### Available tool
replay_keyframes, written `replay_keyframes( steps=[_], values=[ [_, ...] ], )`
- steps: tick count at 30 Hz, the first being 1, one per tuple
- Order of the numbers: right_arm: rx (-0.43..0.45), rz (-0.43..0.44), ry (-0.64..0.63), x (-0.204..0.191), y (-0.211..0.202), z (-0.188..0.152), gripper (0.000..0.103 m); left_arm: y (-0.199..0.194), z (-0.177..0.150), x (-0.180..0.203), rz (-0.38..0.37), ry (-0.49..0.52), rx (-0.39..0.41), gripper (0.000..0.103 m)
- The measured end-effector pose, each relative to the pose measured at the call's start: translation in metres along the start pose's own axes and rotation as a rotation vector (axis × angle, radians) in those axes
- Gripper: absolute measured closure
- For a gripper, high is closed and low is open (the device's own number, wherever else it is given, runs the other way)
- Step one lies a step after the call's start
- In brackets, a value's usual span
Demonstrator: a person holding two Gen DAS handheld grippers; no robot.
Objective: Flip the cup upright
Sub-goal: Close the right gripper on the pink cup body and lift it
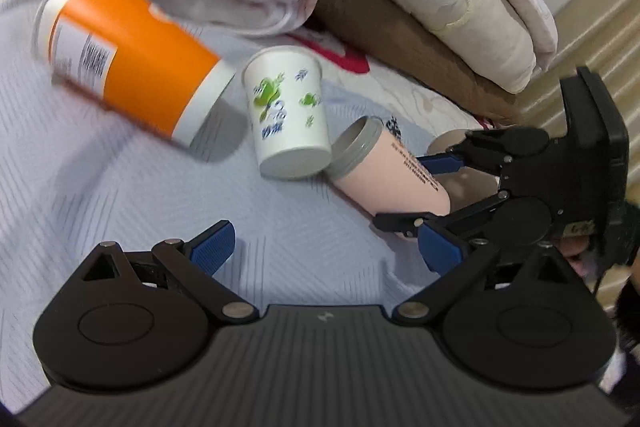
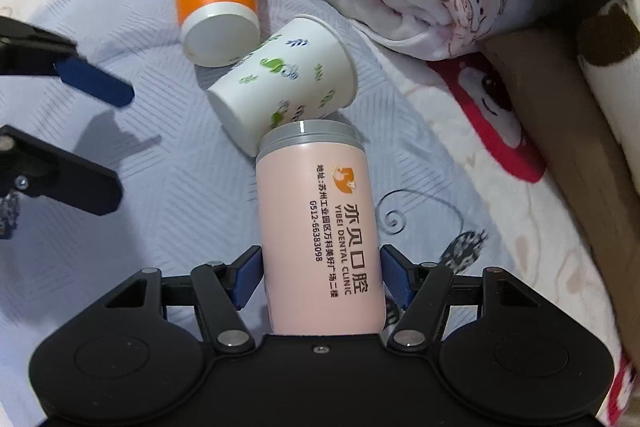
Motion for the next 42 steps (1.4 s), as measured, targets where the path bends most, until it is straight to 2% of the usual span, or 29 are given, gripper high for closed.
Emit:
replay_keyframes(
  steps=[6, 13, 20, 24, 31, 36, 39, 42],
  values=[
    [0.001, 0.009, 0.179, 0.001, -0.008, -0.010, 0.035, -0.014, -0.006, -0.004, 0.020, 0.030, 0.015, 0.004],
    [0.045, 0.056, 0.401, -0.007, -0.028, -0.039, 0.035, -0.027, -0.010, -0.001, 0.000, 0.056, 0.002, 0.004],
    [0.147, 0.107, 0.607, -0.014, -0.049, -0.064, 0.035, -0.034, -0.016, 0.007, -0.020, 0.081, -0.020, 0.004],
    [0.188, 0.134, 0.669, -0.028, -0.058, -0.075, 0.035, -0.035, -0.021, 0.008, -0.033, 0.081, -0.044, 0.004],
    [0.176, 0.165, 0.743, -0.053, -0.057, -0.090, 0.036, -0.041, -0.029, 0.012, -0.060, 0.075, -0.083, 0.004],
    [0.215, 0.194, 0.811, -0.064, -0.058, -0.103, 0.036, -0.047, -0.034, 0.019, -0.043, 0.084, -0.072, 0.004],
    [0.232, 0.217, 0.844, -0.067, -0.058, -0.109, 0.036, -0.043, -0.036, 0.023, -0.066, 0.076, -0.097, 0.004],
    [0.213, 0.242, 0.862, -0.067, -0.053, -0.114, 0.036, -0.036, -0.038, 0.027, -0.093, 0.052, -0.120, 0.004]
  ],
)
Point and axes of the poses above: each gripper's, at about its wrist camera, not at the fingertips, and y roughly the way its jaws point, x to its right, z to its top, the point moved 1 cm from there along y, roughly the way its jaws point, and after that the axes turned 15 degrees about y, right-handed, at the moved point
